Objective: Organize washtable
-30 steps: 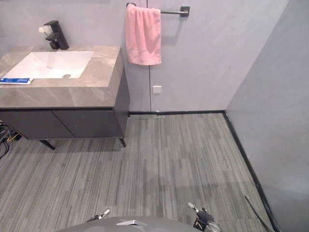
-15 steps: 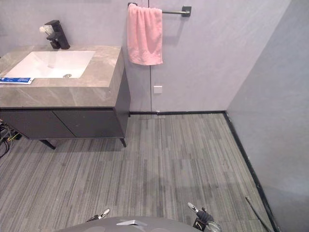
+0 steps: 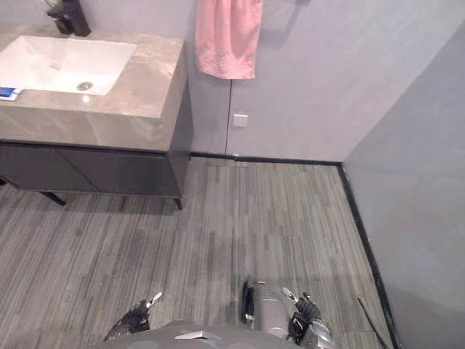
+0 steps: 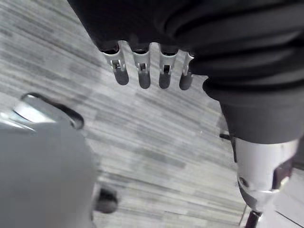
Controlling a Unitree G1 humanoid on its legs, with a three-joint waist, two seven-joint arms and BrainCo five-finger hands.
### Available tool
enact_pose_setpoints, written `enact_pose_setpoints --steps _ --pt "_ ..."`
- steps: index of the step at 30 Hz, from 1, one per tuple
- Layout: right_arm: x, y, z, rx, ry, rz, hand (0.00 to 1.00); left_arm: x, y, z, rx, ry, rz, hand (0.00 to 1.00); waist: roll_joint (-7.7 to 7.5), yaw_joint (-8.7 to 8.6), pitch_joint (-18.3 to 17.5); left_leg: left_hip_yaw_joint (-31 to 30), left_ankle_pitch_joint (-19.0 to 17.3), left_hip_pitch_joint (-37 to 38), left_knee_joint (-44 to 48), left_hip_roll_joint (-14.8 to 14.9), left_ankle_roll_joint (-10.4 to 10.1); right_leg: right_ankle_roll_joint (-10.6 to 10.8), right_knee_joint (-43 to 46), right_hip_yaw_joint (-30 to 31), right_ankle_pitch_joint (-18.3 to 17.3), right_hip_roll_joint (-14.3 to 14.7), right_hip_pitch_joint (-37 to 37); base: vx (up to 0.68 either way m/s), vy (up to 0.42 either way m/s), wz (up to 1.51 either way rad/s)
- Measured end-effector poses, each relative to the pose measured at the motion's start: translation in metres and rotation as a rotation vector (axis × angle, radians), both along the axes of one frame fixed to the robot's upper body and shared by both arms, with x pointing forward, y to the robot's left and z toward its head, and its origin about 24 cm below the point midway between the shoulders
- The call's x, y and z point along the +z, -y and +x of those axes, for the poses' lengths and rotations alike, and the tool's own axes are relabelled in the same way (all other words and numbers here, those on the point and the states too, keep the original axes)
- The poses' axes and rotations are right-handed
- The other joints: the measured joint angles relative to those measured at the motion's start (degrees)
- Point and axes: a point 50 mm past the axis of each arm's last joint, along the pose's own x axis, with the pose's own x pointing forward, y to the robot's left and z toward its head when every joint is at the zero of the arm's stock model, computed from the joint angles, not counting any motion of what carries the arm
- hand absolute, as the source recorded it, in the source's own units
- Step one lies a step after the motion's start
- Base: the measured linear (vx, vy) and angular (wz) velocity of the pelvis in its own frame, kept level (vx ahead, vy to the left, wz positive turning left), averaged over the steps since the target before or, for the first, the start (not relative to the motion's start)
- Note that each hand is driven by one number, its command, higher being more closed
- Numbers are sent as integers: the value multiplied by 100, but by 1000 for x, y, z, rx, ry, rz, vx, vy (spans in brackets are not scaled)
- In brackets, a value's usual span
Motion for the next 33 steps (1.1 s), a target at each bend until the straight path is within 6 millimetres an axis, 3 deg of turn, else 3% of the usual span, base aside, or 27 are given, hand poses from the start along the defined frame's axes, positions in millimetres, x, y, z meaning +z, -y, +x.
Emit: enact_pose_setpoints --steps 1,2,3,4,5,6,7,8,9,10,11,13,15,16,17,18,19,20,21,22,23,24,27,30,32,33 --pt "0 1 -1 -21 0 4 0 0 5 4 -3 11 -12 0 15 -63 -4 -86 -25 128 -123 25 -23 -15 -244 17 123 -14 16 506 -335 71" --pt "0 5 -1 -61 6 8 0 -2 17 6 -3 15 -42 0 190 -193 -43 -193 -94 458 -351 282 -101 -140 -121 -64 538 51 52 657 -423 75" --pt "-1 6 -6 -79 -6 12 0 -5 23 -3 14 -5 -60 0 348 -262 -217 -296 -36 640 -270 485 -261 -476 86 -184 920 225 140 730 -491 52" --pt "1 10 1 -72 6 2 0 -4 32 2 18 10 -82 0 465 -187 -210 -330 84 531 178 615 -470 -645 413 -304 758 310 145 604 -389 24" --pt "2 12 3 -77 12 0 0 -3 34 7 11 26 -85 0 486 -176 -184 -324 320 385 559 558 -590 -770 676 -329 664 282 119 427 -418 15" --pt "4 15 7 -78 26 -8 0 -1 44 18 -1 52 -105 0 599 -241 -139 -288 1222 -36 1970 406 -614 -770 1321 -443 354 406 23 311 -346 18" --pt "4 14 7 -73 27 -7 0 -3 45 11 5 36 -110 0 657 -220 -186 -262 1636 -285 2663 406 -661 -752 733 -464 430 511 372 324 -435 -3" --pt "4 17 6 -54 21 -22 0 -2 46 11 8 52 -111 0 709 -119 -171 9 1957 -807 4066 488 -686 -1078 280 -512 -5 693 947 231 -283 -57" --pt "7 16 16 -39 40 -23 0 2 43 19 2 83 -100 0 855 5 -116 175 1752 -1303 5023 606 -653 -1281 258 -314 -147 905 1289 192 -261 -66" --pt "8 11 25 -19 56 -14 0 3 40 20 1 86 -93 0 793 37 -36 267 1611 -1544 5289 601 -641 -1310 199 -254 -181 912 1497 55 -173 -67" --pt "10 1 35 14 78 2 0 4 35 22 -1 95 -81 0 636 90 70 384 1428 -1882 5444 565 -606 -1321 67 -114 -186 900 1829 -71 -162 -40" --pt "13 -12 49 66 106 17 0 5 25 21 4 98 -52 0 497 255 139 501 1084 -2580 4847 499 -694 -1243 -365 133 -225 868 2679 -136 -143 -50" --pt "18 -16 63 110 141 11 0 4 23 16 52 99 -61 0 487 383 146 639 982 -3010 3621 483 -653 -891 -673 344 -434 799 3180 -153 -6 -62" --pt "22 -18 71 114 162 13 0 4 26 15 63 101 -68 0 571 403 127 726 1064 -3051 2315 461 -678 -784 -890 457 -506 776 3483 35 39 -60" --pt "24 -17 73 111 175 8 0 3 28 13 71 96 -73 0 635 401 86 727 1232 -3011 1586 440 -649 -760 -954 521 -520 784 3588 371 46 -63" --pt "25 -13 74 106 189 -4 0 1 30 8 77 79 -80 0 715 411 31 706 1727 -2916 589 383 -455 -643 -935 690 -636 790 3775 450 74 -57" --pt "25 -14 73 106 188 -2 0 0 30 4 83 70 -82 0 726 436 11 725 1985 -2900 501 362 -326 -609 -879 798 -731 789 3891 573 96 -99" --pt "22 -22 69 103 175 19 0 -1 27 0 100 64 -79 0 653 548 -105 836 2444 -2805 699 315 -315 -520 -653 1050 -924 742 4040 609 52 -70" --pt "18 -28 61 94 152 33 0 0 20 0 90 59 -57 0 322 468 -302 987 2342 -2662 574 117 -157 -484 -193 1109 -918 487 3882 641 5 -48" --pt "17 -28 57 84 144 36 0 0 19 0 81 57 -53 0 193 430 -373 1009 2316 -2552 458 32 -118 -449 193 1120 -849 434 3708 618 -23 10" --pt "13 -29 49 57 122 51 0 1 15 1 55 57 -37 0 69 385 -407 999 2254 -2279 215 -55 -43 -381 1060 1099 -499 400 3351 516 8 11" --pt "11 -27 44 30 111 57 0 0 17 3 33 42 -42 0 82 374 -393 934 2186 -1910 17 -83 9 -225 1952 1045 -303 367 3039 476 20 7" --pt "4 -24 21 -4 65 70 0 -3 23 0 2 13 -52 0 211 367 -347 844 2132 -871 -426 -85 95 -230 3055 852 -306 112 2680 294 58 6" --pt "0 -24 10 -21 34 74 0 -2 25 2 -12 18 -54 0 283 237 -445 789 2119 -374 -924 49 92 -311 2394 616 -413 -287 2182 87 50 16" --pt "1 -24 14 -21 41 78 0 -2 23 1 -12 16 -49 0 301 179 -438 776 2062 -347 -971 182 -2 -256 1467 618 -427 -313 2023 33 -77 4" --pt "-1 -27 12 -21 24 93 0 -2 18 -2 -18 8 -36 0 185 139 -451 718 1921 -350 -941 170 -217 -155 226 679 89 -363 2044 -110 -81 4"
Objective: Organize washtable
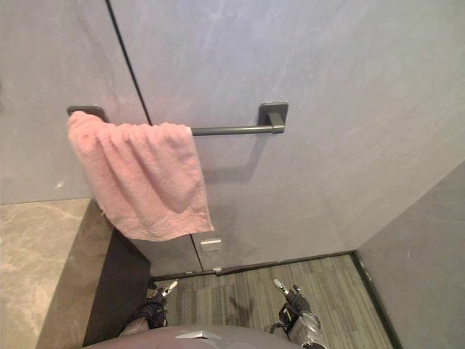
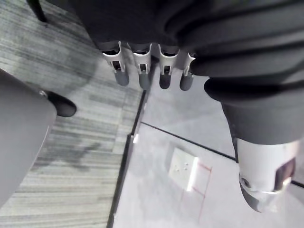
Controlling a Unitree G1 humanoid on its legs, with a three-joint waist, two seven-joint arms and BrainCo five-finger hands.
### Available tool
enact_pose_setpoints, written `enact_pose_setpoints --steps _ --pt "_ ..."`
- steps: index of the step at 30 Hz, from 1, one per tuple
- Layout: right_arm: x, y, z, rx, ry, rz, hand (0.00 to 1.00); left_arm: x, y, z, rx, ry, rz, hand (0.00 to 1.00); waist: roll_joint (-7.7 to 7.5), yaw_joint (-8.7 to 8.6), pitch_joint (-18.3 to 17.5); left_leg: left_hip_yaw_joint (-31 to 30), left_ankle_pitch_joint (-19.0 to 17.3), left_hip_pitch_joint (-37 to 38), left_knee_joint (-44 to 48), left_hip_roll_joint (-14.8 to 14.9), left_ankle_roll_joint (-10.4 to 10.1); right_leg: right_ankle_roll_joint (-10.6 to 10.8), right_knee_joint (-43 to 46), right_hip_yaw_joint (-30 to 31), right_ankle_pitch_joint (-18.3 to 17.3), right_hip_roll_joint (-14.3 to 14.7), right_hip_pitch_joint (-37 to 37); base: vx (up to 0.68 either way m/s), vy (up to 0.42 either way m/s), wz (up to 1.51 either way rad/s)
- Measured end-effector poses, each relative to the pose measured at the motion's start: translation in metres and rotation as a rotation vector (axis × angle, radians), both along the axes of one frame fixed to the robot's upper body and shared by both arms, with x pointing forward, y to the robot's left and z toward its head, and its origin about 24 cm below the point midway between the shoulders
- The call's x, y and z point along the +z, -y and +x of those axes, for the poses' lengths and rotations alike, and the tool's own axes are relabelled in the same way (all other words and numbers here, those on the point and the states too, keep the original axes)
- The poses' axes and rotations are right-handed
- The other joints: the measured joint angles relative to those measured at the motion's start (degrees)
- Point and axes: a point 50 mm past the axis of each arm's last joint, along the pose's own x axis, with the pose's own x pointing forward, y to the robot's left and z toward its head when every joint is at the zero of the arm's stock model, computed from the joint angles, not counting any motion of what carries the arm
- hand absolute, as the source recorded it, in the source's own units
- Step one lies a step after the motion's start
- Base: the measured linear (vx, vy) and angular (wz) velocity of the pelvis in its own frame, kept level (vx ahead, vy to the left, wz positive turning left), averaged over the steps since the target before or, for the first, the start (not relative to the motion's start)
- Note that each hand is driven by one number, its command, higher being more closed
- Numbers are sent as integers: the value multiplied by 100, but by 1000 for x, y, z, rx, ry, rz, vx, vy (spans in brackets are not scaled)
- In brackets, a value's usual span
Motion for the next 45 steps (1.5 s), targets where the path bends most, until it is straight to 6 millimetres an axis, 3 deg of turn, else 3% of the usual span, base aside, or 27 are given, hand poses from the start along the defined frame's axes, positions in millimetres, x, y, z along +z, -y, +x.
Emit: enact_pose_setpoints --steps 1,4,7,11,17,19,22,24,26,28,29,31,34,42,45 --pt "-1 -3 -1 2 -8 8 0 1 -5 1 -2 4 14 0 -144 -4 30 -23 -40 7 17 -88 -53 88 -291 63 313 -66 -16 -113 -121 6" --pt "-2 0 -4 -18 -20 9 0 -3 -8 -9 6 -40 15 0 -186 -27 -36 -143 -103 6 -7 -12 -221 112 -866 7 -6 -68 297 -17 -143 7" --pt "-2 10 -4 -14 -26 -13 0 -5 -6 -16 8 -69 6 0 -61 -66 -61 -413 27 9 -231 77 -393 95 -1077 -153 -24 44 339 -8 -98 26" --pt "-4 19 -13 45 -70 -51 0 -6 -6 -22 16 -80 4 0 -46 -56 -61 -634 -15 -15 -176 146 -445 58 -1400 -383 39 139 604 48 -27 26" --pt "-2 9 -3 222 -53 -80 0 -4 -14 -20 20 -74 24 0 -28 -78 -67 -1034 -197 -590 354 61 -485 9 -1543 -769 87 132 591 71 0 37" --pt "1 8 7 258 -31 -94 0 -2 -16 -13 34 -51 32 0 15 -76 145 -1266 -229 -797 827 -44 -509 -5 -1527 -995 80 106 744 19 -11 73" --pt "7 12 23 287 8 -131 0 -1 -17 -16 90 -38 35 0 118 -40 293 -1124 -195 -873 1100 -65 -574 -71 -1345 -987 -48 9 763 -37 21 15" --pt "8 16 27 289 16 -151 0 -2 -17 -18 114 -39 32 0 86 -23 319 -901 -241 -884 1098 11 -531 -83 -1255 -968 -66 -78 631 -50 32 -14" --pt "9 18 26 290 16 -162 0 -3 -19 -23 118 -52 37 0 110 -69 327 -619 -518 -903 1538 168 -434 -73 -1170 -911 -66 -111 568 7 19 -21" --pt "6 25 13 282 -16 -179 0 -5 -16 -32 115 -75 35 0 245 -116 243 -515 -600 -531 892 351 -596 93 -1161 -787 -42 -119 493 36 116 -18" --pt "5 26 11 281 -22 -180 0 -5 -16 -34 114 -79 36 0 232 -142 195 -455 -556 -465 590 321 -594 139 -1186 -745 -14 -166 467 22 185 -18" --pt "2 17 5 295 -36 -157 0 -4 -21 -33 66 -85 61 0 48 -203 105 -314 -143 -284 -72 144 -487 270 -1521 -652 253 -315 423 26 174 -15" --pt "0 16 -2 299 -53 -153 0 -3 -23 -29 -16 -92 90 0 4 -275 55 -314 214 -83 -604 -72 -347 409 -1805 -637 439 -508 502 25 148 4" --pt "1 12 2 331 -48 -160 0 -1 -13 -13 -93 -57 87 0 -13 -287 -45 -343 376 86 -918 -202 -251 487 -1961 -658 491 -616 607 14 37 2" --pt "10 5 20 405 34 -189 0 8 -6 1 -108 46 91 0 -12 -290 -50 -336 409 94 -996 -169 -267 477 -2004 -655 507 -581 596 0 0 0"
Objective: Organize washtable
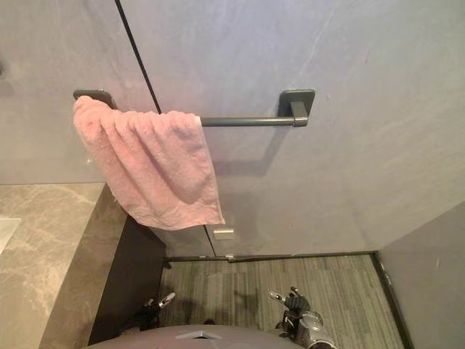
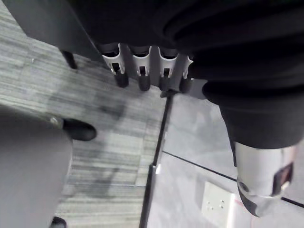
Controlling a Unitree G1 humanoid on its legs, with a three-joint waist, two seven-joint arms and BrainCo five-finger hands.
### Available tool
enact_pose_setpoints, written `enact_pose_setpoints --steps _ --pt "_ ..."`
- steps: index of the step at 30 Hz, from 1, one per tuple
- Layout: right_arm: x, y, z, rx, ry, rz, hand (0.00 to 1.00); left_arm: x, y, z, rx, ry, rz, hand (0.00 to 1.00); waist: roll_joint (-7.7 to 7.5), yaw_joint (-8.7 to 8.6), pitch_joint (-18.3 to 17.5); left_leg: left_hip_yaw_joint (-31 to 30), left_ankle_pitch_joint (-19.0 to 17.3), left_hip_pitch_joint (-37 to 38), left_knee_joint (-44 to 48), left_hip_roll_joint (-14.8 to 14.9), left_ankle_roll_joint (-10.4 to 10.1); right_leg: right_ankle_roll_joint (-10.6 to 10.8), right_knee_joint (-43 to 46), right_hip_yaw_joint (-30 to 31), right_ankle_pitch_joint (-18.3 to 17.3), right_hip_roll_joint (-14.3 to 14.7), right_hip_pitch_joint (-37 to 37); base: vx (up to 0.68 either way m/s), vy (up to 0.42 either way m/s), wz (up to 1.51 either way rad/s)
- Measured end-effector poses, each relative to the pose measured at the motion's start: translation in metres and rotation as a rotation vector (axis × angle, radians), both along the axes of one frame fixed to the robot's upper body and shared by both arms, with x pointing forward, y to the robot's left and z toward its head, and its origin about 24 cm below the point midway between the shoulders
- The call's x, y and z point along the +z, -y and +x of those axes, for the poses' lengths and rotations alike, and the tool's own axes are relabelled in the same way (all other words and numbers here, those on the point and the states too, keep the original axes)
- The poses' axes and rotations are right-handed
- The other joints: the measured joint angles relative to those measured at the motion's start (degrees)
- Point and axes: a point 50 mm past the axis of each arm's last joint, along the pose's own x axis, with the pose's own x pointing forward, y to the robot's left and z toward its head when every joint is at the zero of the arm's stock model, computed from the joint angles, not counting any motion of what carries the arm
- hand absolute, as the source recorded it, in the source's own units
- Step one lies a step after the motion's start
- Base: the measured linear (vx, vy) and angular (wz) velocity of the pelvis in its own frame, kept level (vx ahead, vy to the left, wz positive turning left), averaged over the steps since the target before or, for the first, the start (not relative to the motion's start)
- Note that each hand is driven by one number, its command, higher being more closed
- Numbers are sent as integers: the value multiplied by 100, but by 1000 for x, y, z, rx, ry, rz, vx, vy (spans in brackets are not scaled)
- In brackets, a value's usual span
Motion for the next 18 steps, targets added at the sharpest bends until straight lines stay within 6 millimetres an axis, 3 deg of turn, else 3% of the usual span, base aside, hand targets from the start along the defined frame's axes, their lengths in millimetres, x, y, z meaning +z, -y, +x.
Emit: enact_pose_setpoints --steps 2,5,9,15,18 --pt "12 -5 20 28 97 -6 0 10 -1 12 30 92 -4 0 2 4 -1 17 46 -2 -90 32 -14 -18 -40 2 35 31 -24 0 0 0" --pt "46 -14 61 63 325 -14 0 36 -8 38 120 294 -2 0 -15 59 -28 59 68 0 -163 84 -24 -36 -151 23 98 84 -27 8 -21 -6" --pt "88 -27 99 108 554 -7 0 68 -12 63 145 487 27 0 -17 61 -31 109 68 -17 -167 90 -23 -33 -274 55 200 97 -15 14 -4 -7" --pt "141 -44 121 182 822 -6 0 114 -9 85 158 725 48 0 -94 77 -84 116 66 -83 -105 148 -28 -64 -341 94 289 127 -14 1 0 -1" --pt "158 -53 124 212 897 10 0 125 -6 86 172 777 43 0 -106 82 -93 116 54 -92 -69 167 -46 -66 -328 132 289 142 -16 -46 -5 -4"
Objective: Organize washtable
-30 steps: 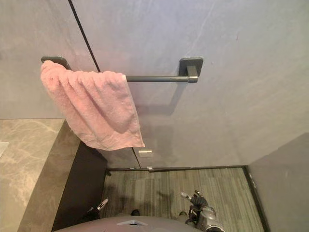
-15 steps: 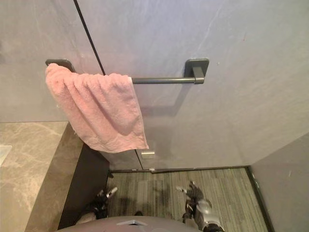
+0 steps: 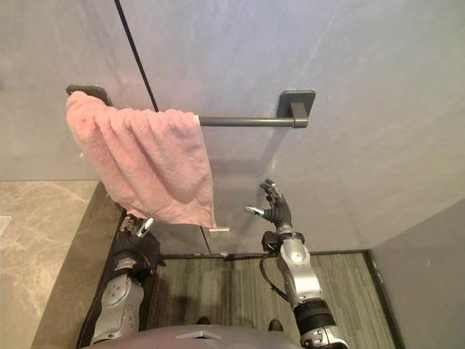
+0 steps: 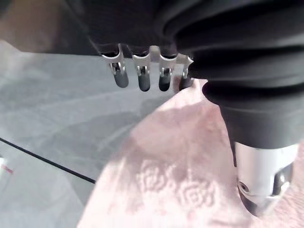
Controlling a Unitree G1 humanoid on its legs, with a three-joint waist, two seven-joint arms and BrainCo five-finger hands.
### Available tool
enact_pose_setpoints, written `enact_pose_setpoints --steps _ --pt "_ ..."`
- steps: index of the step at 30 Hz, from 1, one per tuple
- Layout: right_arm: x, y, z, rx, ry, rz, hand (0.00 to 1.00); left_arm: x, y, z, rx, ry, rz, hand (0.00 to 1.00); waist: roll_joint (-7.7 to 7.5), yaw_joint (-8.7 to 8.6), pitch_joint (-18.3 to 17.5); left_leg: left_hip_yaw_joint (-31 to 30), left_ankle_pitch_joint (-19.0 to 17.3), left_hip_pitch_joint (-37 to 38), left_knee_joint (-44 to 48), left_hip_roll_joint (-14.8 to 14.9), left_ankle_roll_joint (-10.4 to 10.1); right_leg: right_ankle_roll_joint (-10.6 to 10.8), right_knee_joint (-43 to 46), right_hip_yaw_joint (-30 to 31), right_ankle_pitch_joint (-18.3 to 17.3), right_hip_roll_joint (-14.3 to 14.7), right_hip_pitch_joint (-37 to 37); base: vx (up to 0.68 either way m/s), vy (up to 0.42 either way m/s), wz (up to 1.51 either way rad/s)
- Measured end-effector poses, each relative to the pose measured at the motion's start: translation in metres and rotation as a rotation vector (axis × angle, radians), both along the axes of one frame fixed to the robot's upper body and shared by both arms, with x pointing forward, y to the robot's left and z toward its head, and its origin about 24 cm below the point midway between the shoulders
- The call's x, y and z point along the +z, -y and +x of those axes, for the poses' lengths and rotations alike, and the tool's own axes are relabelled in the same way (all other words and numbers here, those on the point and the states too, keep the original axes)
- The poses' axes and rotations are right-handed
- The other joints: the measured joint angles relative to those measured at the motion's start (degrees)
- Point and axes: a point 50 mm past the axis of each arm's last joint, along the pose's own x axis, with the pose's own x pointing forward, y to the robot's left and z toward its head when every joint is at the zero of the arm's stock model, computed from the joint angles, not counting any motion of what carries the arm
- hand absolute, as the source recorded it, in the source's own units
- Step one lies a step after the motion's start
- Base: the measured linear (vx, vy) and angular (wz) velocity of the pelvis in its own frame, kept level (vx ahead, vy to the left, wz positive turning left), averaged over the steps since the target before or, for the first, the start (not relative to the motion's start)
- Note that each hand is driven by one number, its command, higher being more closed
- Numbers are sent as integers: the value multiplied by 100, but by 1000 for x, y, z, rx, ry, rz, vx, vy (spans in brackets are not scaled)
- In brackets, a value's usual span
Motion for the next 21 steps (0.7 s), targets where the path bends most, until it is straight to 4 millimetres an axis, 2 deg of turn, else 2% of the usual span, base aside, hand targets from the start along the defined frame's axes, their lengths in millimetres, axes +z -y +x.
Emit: enact_pose_setpoints --steps 4,6,12,15,21 --pt "22 -10 7 36 95 11 0 11 0 -3 8 48 4 0 27 6 -11 15 -33 17 -96 47 -58 -24 40 1 -19 50 -2 -54 -13 -1" --pt "38 -17 18 66 153 9 0 21 -3 -4 21 91 16 0 27 18 -14 21 9 31 -145 92 -109 -52 112 -5 -37 100 -32 -39 -26 0" --pt "60 -32 30 127 234 6 0 38 -2 -3 33 174 20 0 107 146 -90 -22 103 44 -103 133 -125 -58 118 -53 -36 148 -38 2 -24 3" --pt "74 -48 35 193 290 10 0 43 -6 -5 65 195 19 0 162 170 -140 -57 110 41 -104 140 -133 -58 117 -91 -37 148 -21 1 -4 6" --pt "87 -68 39 279 326 38 0 42 -9 -7 82 191 23 0 156 302 -151 -160 156 4 -115 147 -136 -61 120 -177 -35 141 -2 -24 4 9"
